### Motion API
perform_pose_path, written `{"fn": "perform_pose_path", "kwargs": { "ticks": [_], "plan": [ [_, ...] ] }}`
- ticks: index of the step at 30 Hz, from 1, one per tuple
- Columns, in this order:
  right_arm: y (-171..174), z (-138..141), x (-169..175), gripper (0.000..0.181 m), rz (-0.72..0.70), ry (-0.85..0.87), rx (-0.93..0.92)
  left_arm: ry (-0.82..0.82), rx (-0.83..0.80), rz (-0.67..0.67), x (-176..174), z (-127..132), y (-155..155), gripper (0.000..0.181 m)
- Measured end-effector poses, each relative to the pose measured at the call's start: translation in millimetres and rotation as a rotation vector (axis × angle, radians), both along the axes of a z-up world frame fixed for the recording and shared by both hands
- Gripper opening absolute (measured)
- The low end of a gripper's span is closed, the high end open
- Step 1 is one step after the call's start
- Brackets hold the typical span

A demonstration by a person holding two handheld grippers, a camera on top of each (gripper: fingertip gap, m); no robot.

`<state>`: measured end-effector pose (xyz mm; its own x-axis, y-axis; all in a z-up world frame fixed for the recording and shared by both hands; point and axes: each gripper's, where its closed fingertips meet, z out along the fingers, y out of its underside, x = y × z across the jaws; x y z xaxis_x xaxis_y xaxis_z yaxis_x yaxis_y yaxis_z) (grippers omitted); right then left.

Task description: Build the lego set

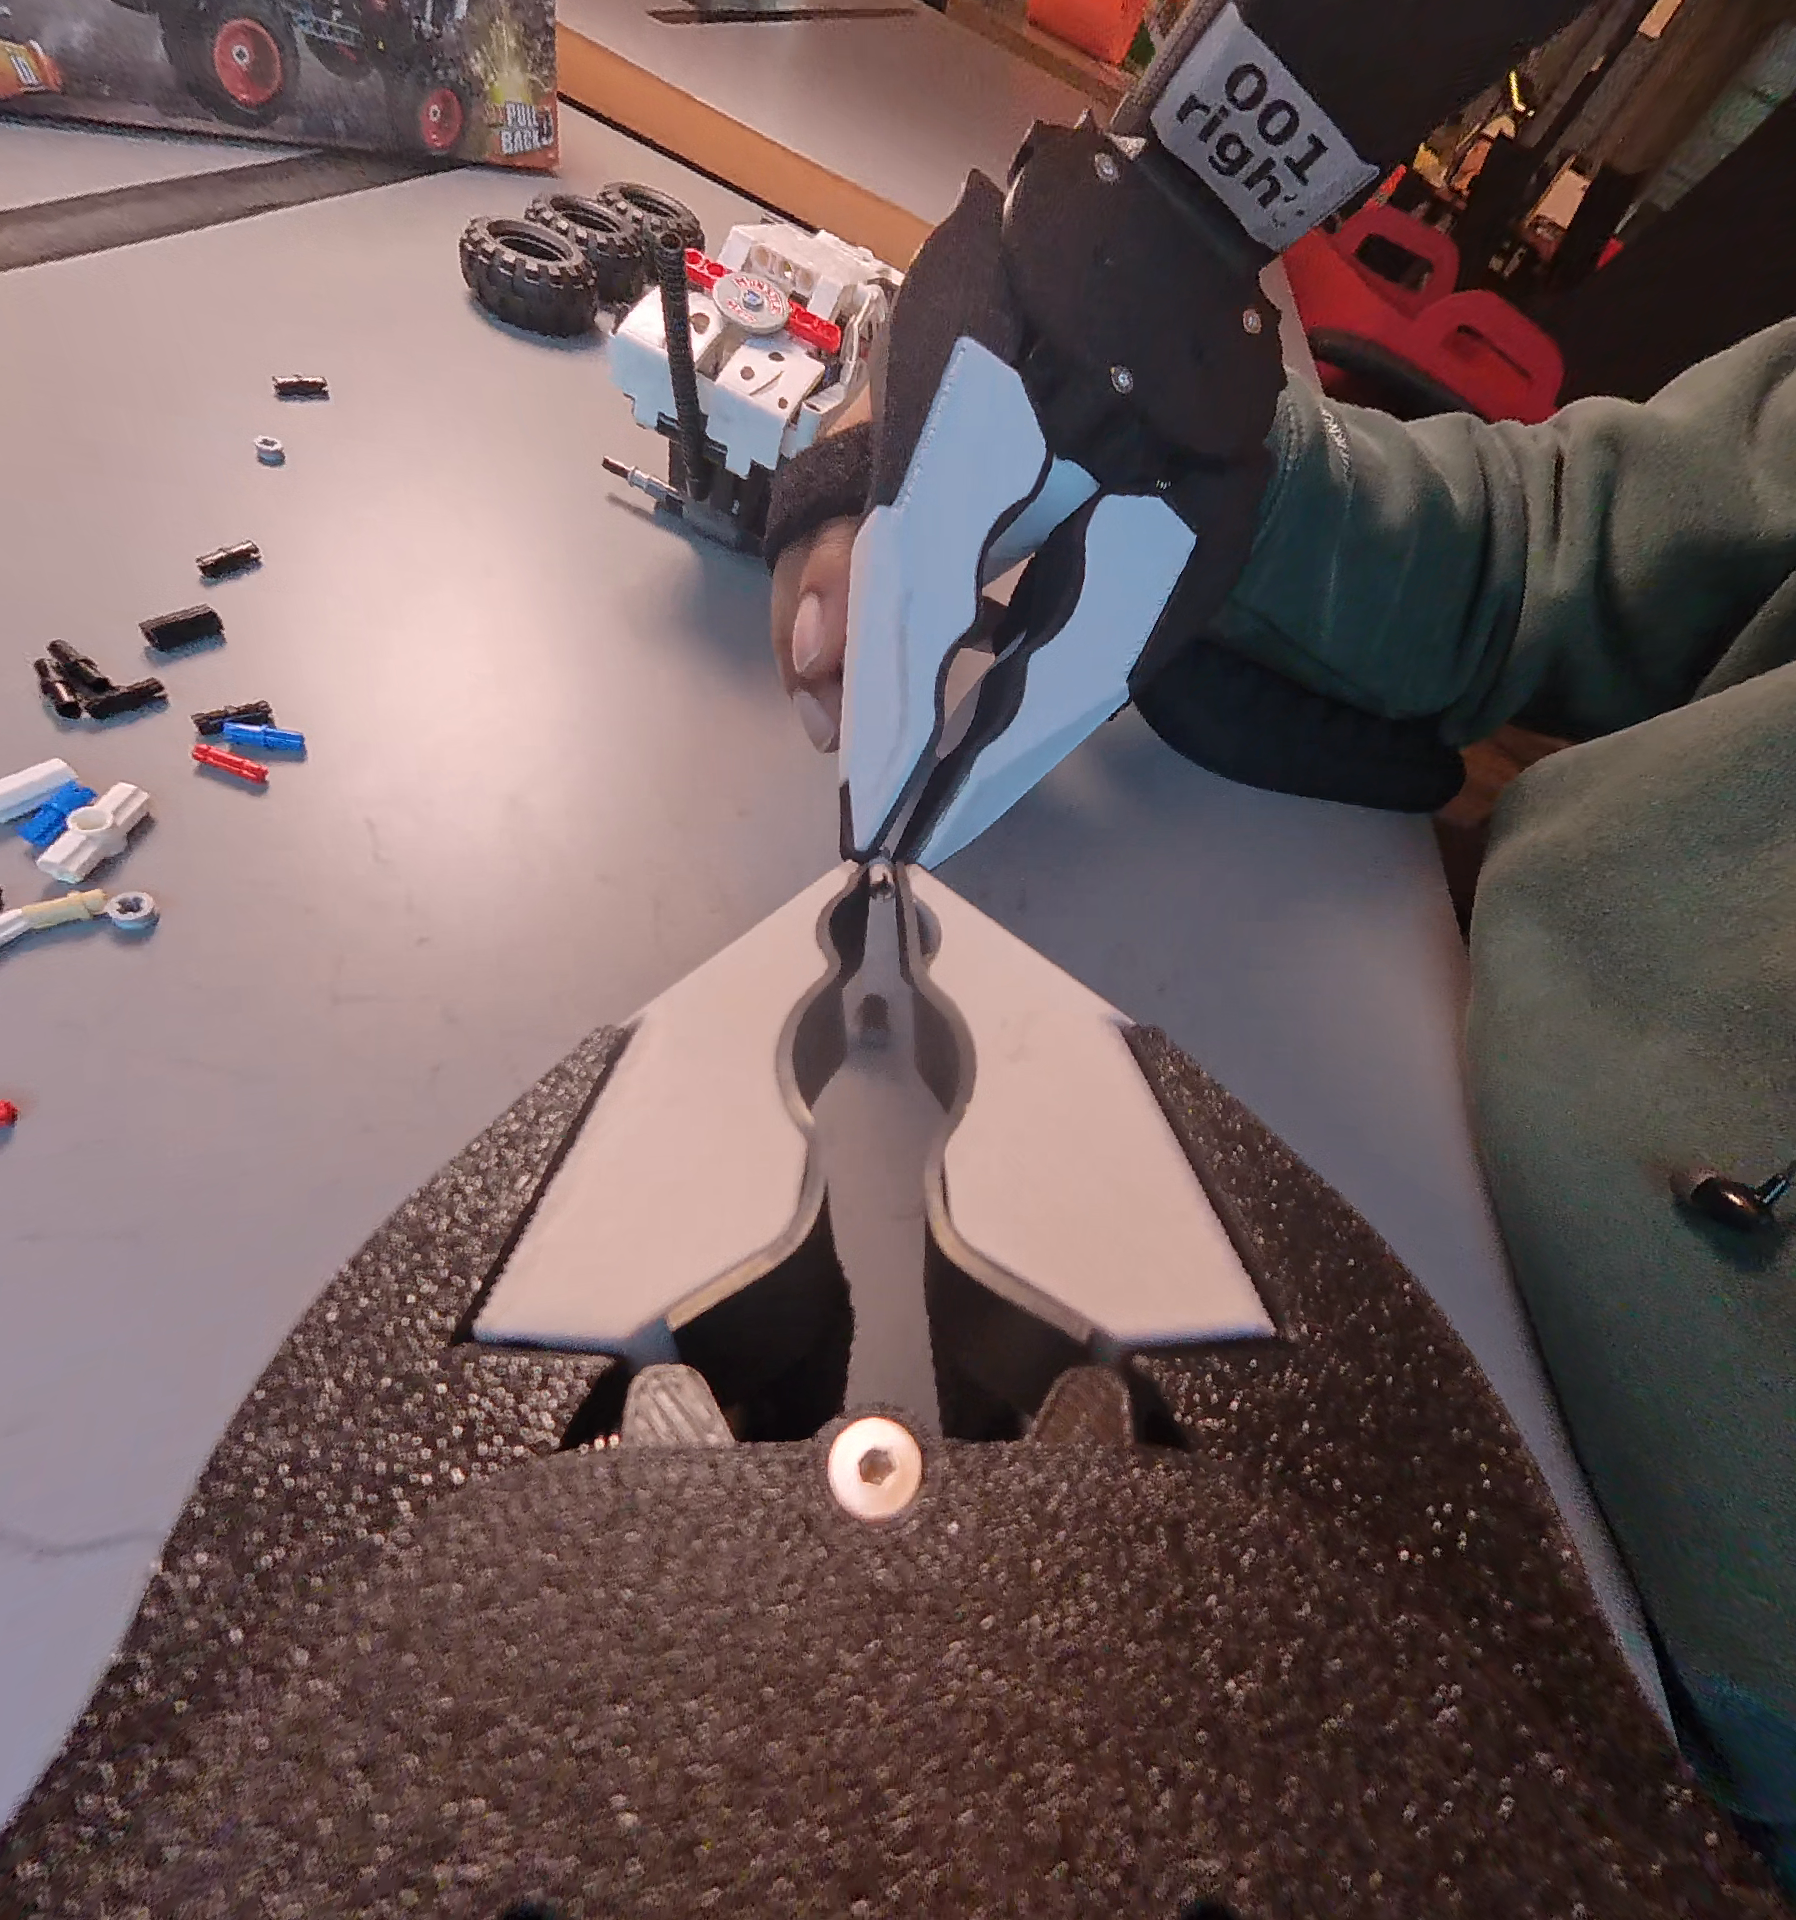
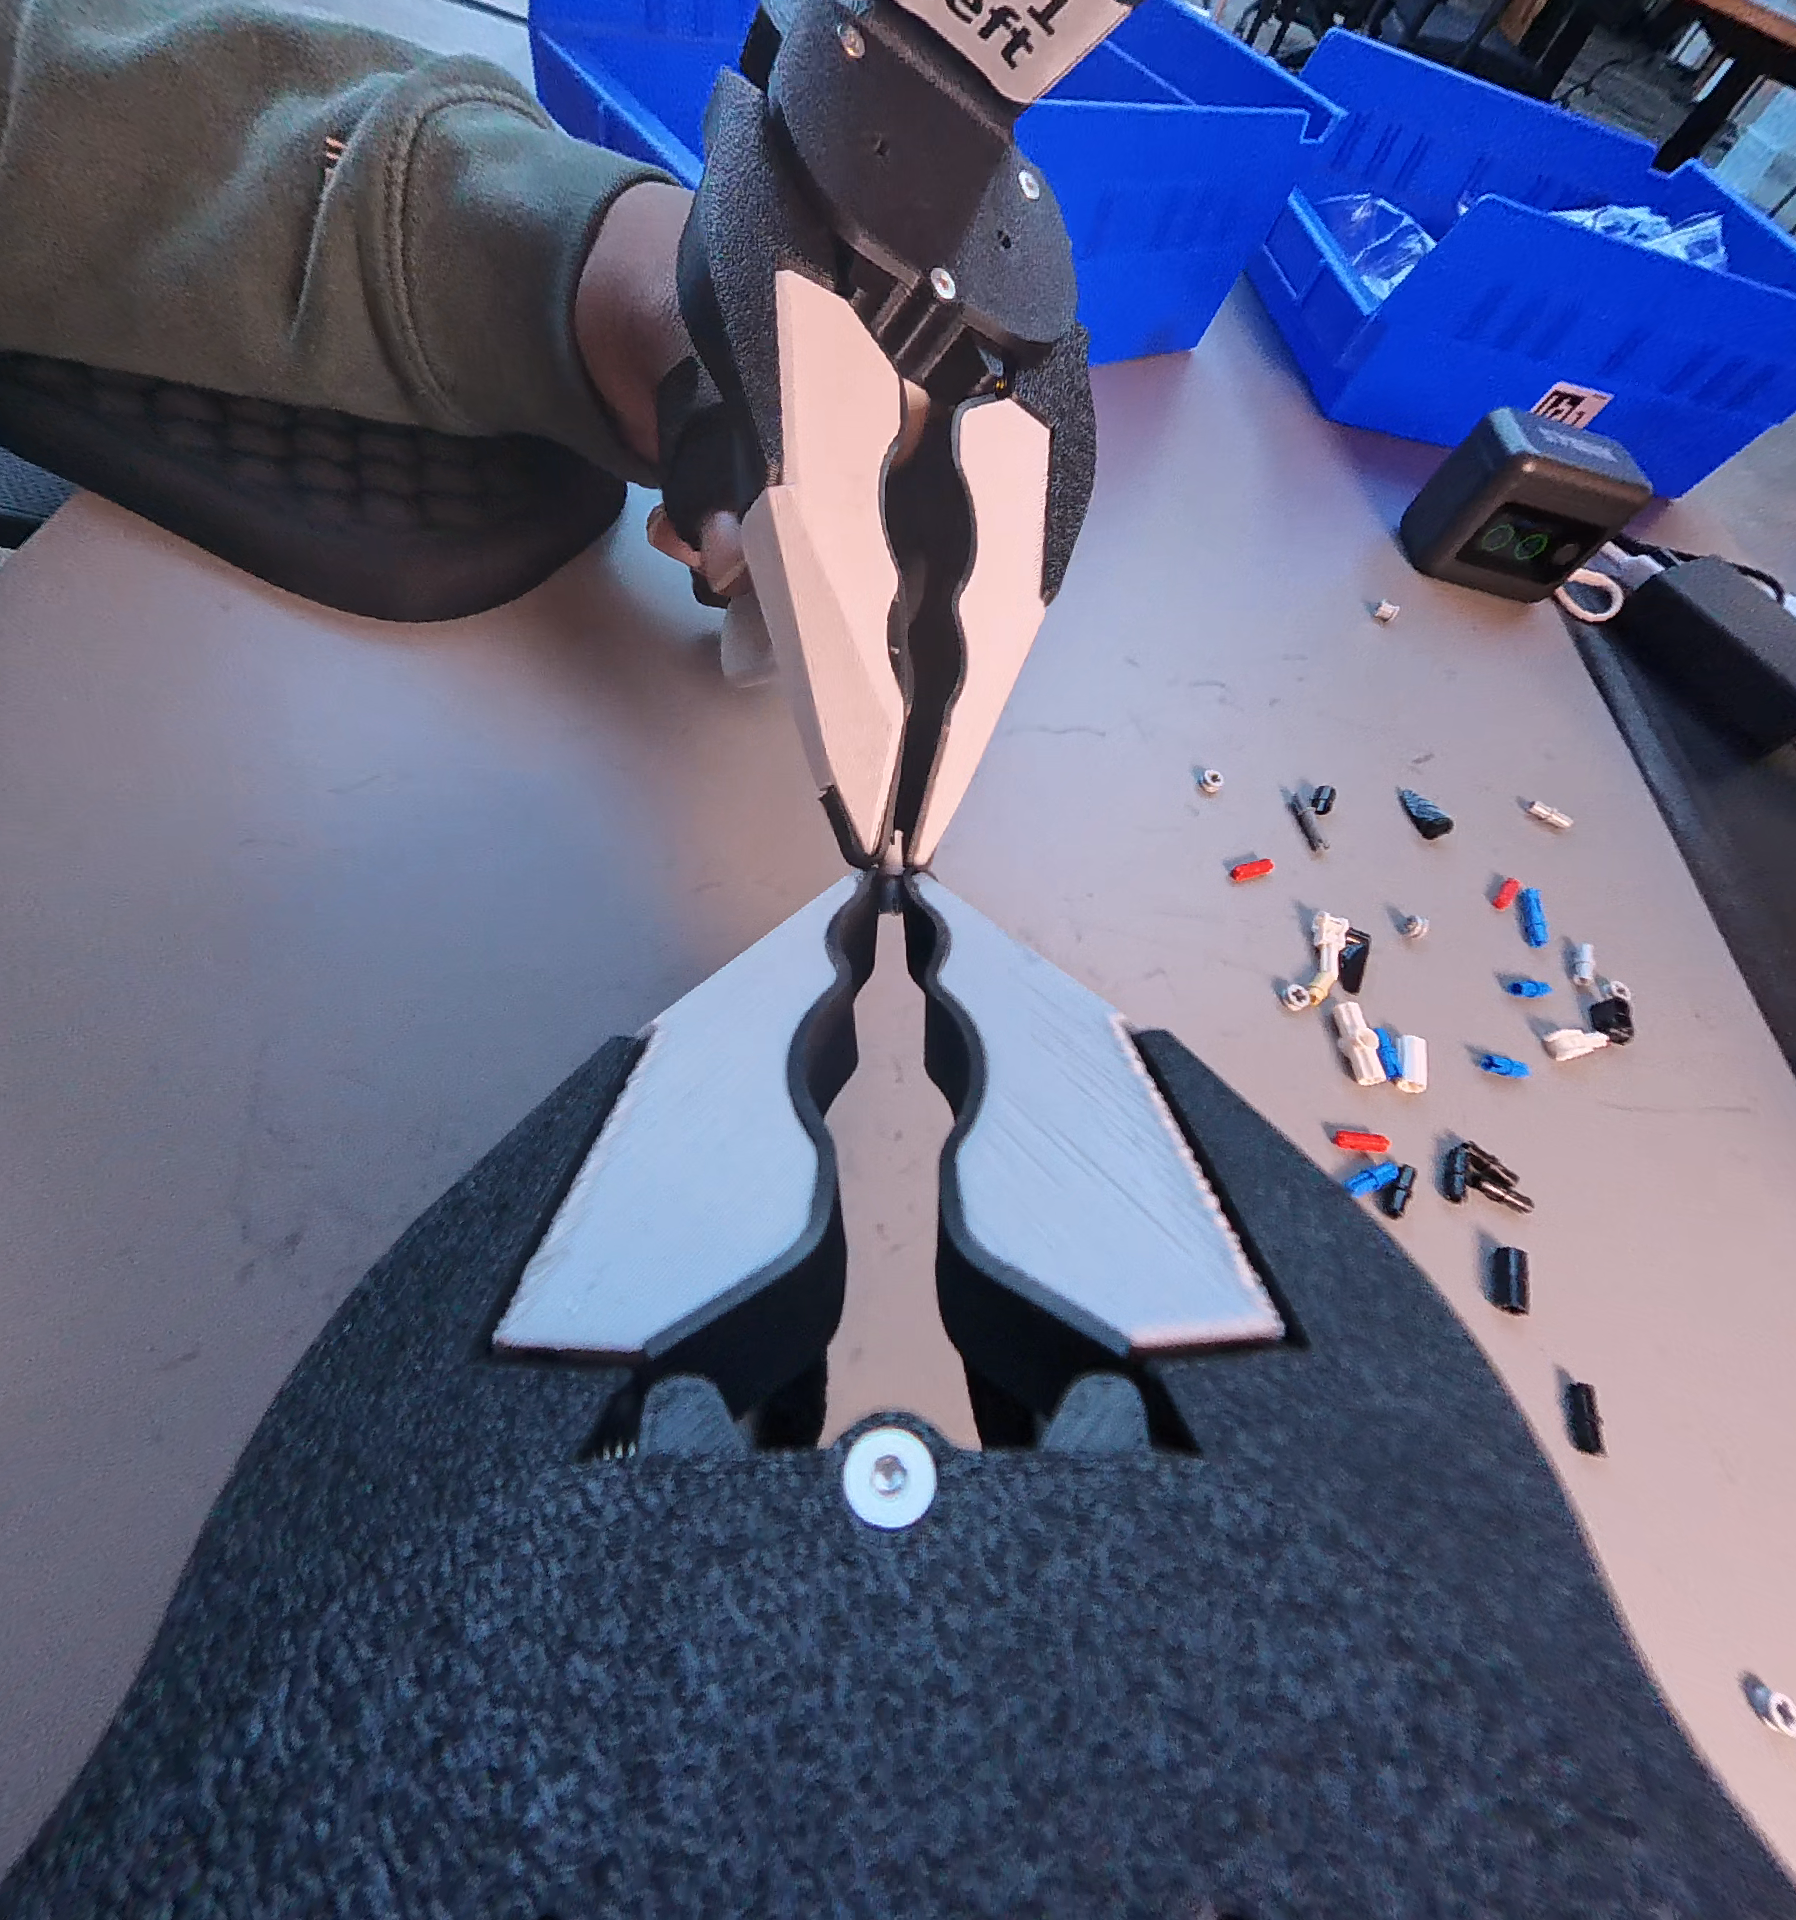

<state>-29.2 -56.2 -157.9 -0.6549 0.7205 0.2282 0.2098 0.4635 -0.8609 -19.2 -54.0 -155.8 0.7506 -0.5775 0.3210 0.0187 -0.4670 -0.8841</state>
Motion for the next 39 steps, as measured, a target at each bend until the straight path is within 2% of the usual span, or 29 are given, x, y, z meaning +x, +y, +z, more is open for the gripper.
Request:
{"fn": "perform_pose_path", "kwargs": {
  "ticks": [19, 22, 25, 28, 34, 39],
  "plan": [
    [1, -3, 1, 0.004, 0.000, 0.009, 0.007, -0.004, 0.010, 0.001, -1, 2, -1, 0.004],
    [1, -9, 4, 0.004, 0.001, -0.047, 0.000, 0.050, -0.006, -0.007, 1, -5, -1, 0.004],
    [4, -40, 21, 0.020, 0.024, -0.260, 0.044, 0.166, -0.033, -0.017, 0, -17, -4, 0.004],
    [3, -62, 29, 0.020, 0.041, -0.349, 0.101, 0.221, -0.062, -0.056, 7, -26, -9, 0.004],
    [0, -65, 25, 0.016, 0.024, -0.355, 0.134, 0.357, -0.103, -0.080, 15, -45, -9, 0.004],
    [0, -49, 18, 0.010, 0.026, -0.251, 0.101, 0.341, -0.091, -0.066, 14, -41, -8, 0.004]
  ]
}}
